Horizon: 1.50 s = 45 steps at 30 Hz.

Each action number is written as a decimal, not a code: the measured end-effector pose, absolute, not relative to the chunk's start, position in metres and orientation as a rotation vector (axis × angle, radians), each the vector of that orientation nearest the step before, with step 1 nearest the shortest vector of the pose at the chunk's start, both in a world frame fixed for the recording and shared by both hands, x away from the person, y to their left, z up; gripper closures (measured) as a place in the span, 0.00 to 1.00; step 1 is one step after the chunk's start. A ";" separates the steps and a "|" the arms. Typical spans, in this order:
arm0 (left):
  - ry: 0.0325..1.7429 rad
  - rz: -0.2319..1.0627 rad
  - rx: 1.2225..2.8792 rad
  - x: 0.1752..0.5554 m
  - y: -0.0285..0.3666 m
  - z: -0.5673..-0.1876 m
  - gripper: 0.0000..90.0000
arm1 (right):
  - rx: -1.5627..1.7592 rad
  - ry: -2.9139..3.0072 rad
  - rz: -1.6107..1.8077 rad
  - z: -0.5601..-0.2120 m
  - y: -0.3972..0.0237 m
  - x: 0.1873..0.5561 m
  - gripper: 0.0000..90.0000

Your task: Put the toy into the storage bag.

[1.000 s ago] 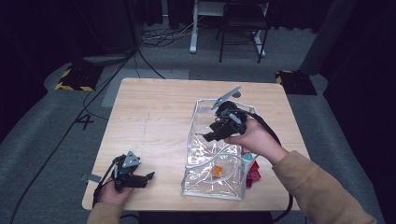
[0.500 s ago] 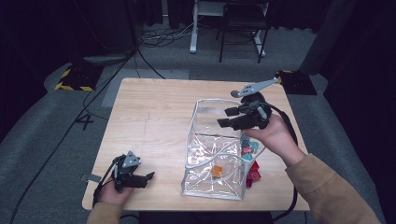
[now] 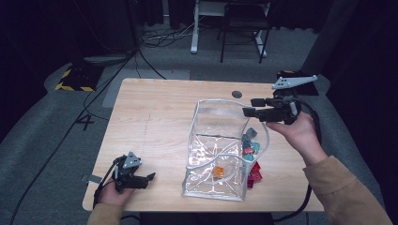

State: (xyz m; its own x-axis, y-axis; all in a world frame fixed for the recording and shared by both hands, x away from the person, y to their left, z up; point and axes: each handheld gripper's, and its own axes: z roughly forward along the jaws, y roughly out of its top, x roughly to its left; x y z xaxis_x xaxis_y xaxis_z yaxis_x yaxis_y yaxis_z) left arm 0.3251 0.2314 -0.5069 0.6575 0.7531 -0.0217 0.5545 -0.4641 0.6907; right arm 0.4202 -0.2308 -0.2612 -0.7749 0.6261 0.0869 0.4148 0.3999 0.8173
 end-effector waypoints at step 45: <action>1.022 0.378 2.183 0.325 0.231 -0.507 0.18 | 1.212 2.302 1.141 -0.387 -0.317 0.461 0.56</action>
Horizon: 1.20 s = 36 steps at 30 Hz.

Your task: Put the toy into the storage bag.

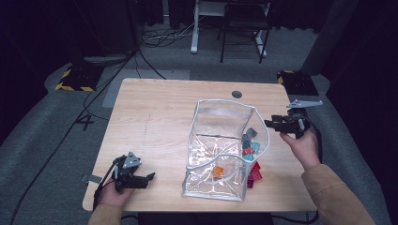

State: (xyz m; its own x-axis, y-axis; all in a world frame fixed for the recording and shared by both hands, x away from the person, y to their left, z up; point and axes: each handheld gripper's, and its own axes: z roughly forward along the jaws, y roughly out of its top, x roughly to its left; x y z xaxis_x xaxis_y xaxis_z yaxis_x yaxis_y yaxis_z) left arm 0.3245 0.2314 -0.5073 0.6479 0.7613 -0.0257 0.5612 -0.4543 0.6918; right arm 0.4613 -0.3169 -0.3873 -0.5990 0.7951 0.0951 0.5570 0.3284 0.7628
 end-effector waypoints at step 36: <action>1.034 0.384 2.182 0.325 0.231 -0.507 0.18 | 1.312 2.362 0.828 -0.481 -0.288 0.501 0.65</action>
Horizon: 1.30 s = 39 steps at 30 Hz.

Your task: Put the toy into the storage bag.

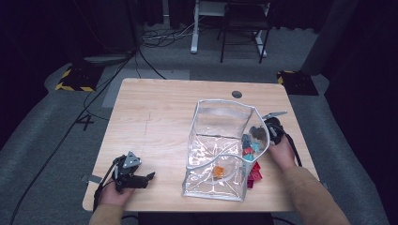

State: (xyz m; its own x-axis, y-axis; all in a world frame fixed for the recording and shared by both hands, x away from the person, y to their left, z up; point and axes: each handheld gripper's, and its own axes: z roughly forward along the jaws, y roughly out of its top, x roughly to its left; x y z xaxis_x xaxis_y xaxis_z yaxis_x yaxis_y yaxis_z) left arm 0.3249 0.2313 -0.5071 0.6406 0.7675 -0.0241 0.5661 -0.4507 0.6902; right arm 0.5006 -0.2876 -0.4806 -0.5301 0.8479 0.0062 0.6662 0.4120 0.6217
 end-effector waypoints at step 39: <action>1.037 0.390 2.181 0.325 0.231 -0.507 0.18 | 1.187 2.286 1.244 -0.336 -0.320 0.427 0.65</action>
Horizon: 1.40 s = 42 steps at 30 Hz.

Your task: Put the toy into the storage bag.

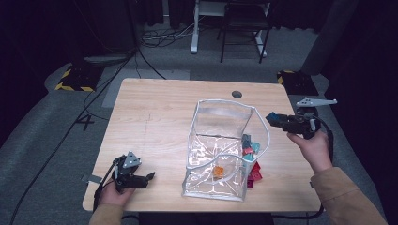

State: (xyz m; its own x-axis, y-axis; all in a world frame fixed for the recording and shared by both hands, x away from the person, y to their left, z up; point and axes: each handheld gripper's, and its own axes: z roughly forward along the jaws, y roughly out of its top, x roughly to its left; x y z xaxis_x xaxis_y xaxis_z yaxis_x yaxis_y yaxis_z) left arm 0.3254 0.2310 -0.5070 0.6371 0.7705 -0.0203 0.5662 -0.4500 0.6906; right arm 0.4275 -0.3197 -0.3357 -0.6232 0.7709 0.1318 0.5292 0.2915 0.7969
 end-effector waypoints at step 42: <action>1.098 0.409 2.154 0.330 0.228 -0.507 0.18 | 0.828 2.468 1.267 -0.244 -0.202 0.395 0.65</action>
State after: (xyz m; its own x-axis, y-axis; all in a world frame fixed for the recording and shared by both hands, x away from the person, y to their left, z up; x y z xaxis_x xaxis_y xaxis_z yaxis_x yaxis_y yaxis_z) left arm 0.3298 0.2280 -0.5072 0.5954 0.8031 -0.0256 0.5909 -0.4161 0.6912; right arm 0.3950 -0.2018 -0.2443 -0.8088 0.5868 0.0384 0.3734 0.4619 0.8045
